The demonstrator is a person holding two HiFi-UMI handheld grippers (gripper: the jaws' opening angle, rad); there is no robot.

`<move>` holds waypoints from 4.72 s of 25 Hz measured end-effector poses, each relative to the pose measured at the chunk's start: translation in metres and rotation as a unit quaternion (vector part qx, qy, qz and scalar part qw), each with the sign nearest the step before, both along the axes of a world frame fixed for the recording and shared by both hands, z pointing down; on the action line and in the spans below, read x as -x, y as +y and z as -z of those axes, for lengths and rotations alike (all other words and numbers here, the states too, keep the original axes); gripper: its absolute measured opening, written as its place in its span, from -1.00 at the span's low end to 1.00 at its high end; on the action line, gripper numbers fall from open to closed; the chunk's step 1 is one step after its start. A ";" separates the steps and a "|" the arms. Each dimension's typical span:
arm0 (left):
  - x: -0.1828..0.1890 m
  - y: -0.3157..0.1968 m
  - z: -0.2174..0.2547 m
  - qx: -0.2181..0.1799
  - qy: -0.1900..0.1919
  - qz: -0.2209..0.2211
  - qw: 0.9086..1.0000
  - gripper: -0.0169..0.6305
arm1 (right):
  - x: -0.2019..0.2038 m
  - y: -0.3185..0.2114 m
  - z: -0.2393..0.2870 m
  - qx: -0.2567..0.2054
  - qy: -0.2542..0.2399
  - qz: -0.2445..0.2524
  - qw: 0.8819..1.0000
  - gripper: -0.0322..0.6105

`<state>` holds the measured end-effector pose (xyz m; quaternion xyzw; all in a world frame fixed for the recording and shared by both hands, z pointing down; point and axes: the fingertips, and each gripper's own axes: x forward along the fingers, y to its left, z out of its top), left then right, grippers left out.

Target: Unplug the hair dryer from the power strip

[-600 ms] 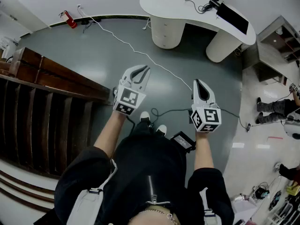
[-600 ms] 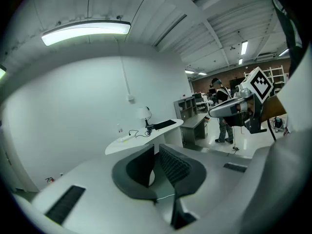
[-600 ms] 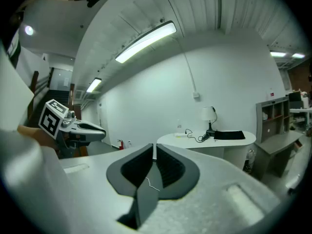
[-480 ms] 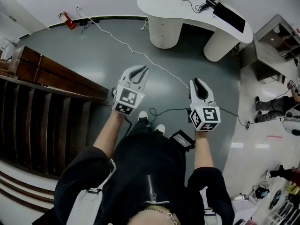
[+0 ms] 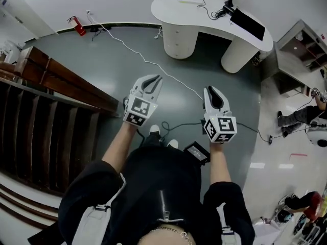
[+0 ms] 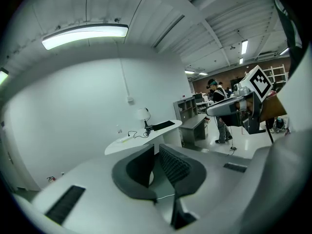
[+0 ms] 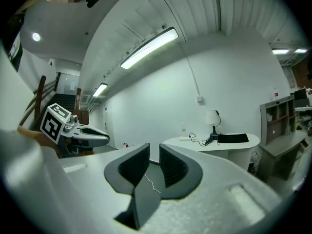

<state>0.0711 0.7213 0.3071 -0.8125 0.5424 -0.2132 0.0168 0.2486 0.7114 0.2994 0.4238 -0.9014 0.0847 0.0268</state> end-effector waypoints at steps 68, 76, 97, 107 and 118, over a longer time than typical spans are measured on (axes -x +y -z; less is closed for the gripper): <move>0.181 -0.354 -0.042 0.047 0.027 -0.073 0.996 -0.83 | 0.214 -0.345 -0.002 0.007 0.001 -0.015 1.000 -0.73; 0.172 -0.432 -0.038 0.045 0.016 -0.060 0.997 -0.83 | 0.215 -0.422 0.000 0.001 0.009 0.022 1.000 -0.89; 0.167 -0.563 -0.050 0.064 0.019 -0.023 0.998 -0.83 | 0.202 -0.573 -0.010 0.024 0.020 0.036 0.999 -0.89; 0.180 -0.683 -0.071 0.077 0.025 -0.070 0.994 -0.83 | 0.224 -0.677 -0.018 0.030 0.032 0.001 0.999 -0.89; 0.190 -0.809 -0.077 0.088 0.031 -0.154 0.984 -0.83 | 0.255 -0.792 -0.021 0.041 0.051 -0.068 0.996 -0.89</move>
